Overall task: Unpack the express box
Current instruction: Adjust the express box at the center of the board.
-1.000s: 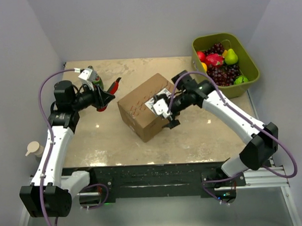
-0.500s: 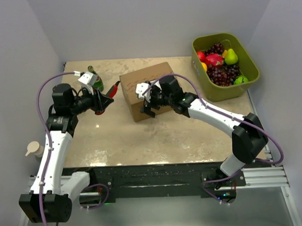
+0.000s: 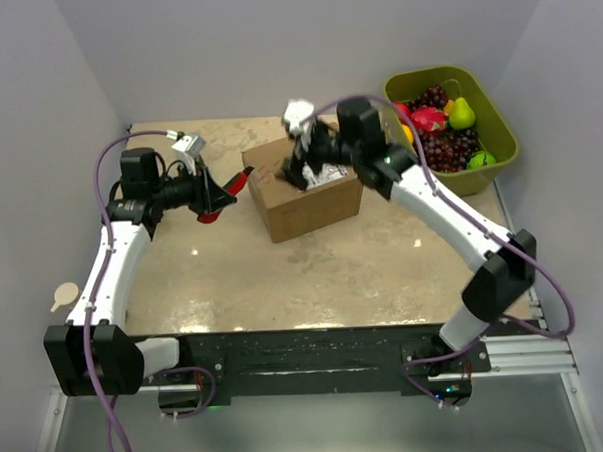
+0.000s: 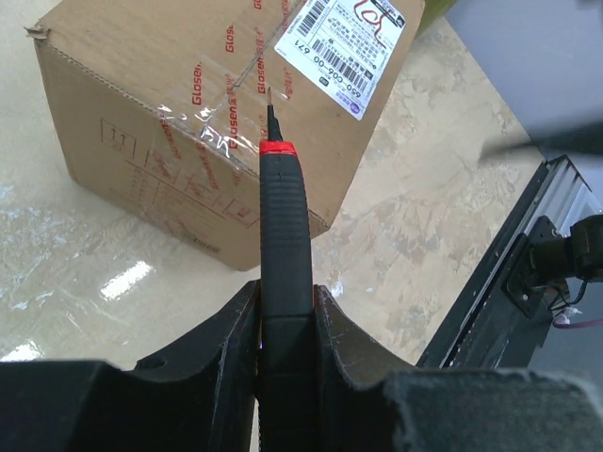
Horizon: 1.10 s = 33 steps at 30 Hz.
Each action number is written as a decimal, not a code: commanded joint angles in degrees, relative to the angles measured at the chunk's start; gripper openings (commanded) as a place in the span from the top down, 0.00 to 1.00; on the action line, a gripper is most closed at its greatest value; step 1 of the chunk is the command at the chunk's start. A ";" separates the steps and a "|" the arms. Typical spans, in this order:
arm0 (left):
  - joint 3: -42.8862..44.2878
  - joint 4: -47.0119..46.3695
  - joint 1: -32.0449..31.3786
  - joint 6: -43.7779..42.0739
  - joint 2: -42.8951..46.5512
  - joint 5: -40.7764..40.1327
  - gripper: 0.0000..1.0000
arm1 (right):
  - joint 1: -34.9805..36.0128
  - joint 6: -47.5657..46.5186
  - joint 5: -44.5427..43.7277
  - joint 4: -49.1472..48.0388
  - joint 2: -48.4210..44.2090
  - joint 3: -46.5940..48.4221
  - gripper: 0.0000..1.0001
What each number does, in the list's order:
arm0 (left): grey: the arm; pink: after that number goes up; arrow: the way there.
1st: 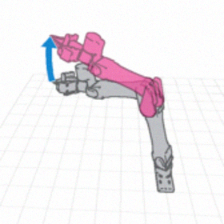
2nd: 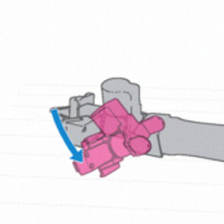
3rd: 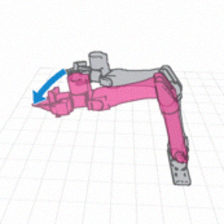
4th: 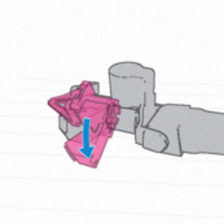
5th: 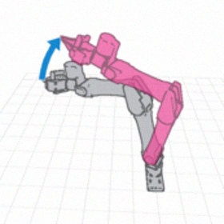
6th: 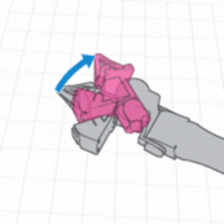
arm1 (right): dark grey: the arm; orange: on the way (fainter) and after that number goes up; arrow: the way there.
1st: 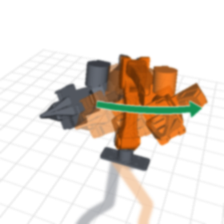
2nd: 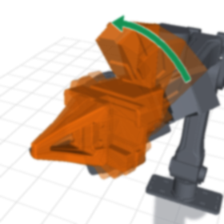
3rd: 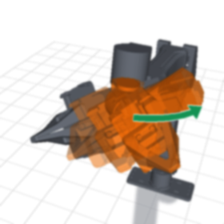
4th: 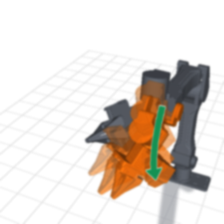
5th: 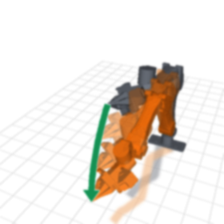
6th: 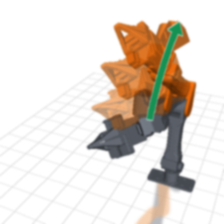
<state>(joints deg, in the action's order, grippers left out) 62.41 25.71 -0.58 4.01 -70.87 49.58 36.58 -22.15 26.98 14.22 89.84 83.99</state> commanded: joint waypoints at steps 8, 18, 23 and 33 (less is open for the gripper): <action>0.34 1.70 8.22 7.50 0.30 8.66 1.00 | -12.85 8.88 2.00 7.75 40.13 47.64 0.01; 0.26 6.37 10.34 7.59 -3.31 15.38 1.00 | -11.00 6.77 7.22 14.26 35.41 27.83 0.01; -2.29 7.59 10.34 10.05 -3.57 17.99 1.00 | -10.91 9.05 -0.16 12.16 28.65 16.85 0.01; -10.21 4.61 10.34 12.78 0.73 20.99 1.00 | -14.43 -21.58 16.33 25.02 24.35 34.92 0.01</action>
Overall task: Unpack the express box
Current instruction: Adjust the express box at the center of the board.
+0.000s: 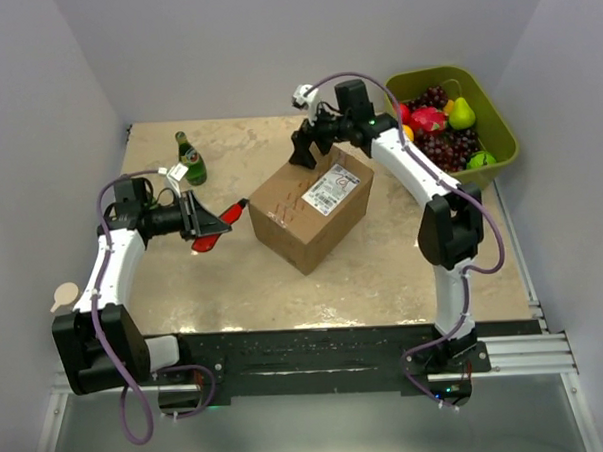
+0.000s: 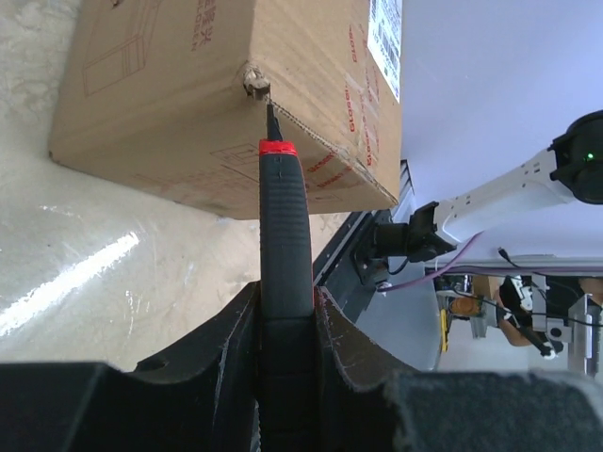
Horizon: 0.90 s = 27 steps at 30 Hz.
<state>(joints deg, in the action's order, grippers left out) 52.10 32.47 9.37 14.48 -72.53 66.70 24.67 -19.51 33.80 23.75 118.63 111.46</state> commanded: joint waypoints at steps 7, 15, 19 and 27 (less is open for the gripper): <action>-0.59 -6.36 0.39 4.68 3.36 4.85 1.00 | -1.29 -74.41 7.25 53.14 -19.97 -9.47 0.01; 0.64 -3.73 0.39 1.08 2.84 2.21 1.00 | 6.78 -79.49 -1.01 31.48 -32.05 -37.88 0.01; 2.39 -3.03 0.39 -0.67 2.57 2.12 1.00 | 10.57 -69.90 -0.85 17.85 -33.64 -42.64 0.03; 7.58 6.35 3.11 -8.31 2.22 -1.65 1.00 | 19.80 -24.13 1.28 10.63 -25.74 -35.53 0.15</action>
<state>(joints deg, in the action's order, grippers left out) 55.33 32.99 10.15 11.40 -71.00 66.67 40.62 -72.71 33.54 37.17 87.31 73.71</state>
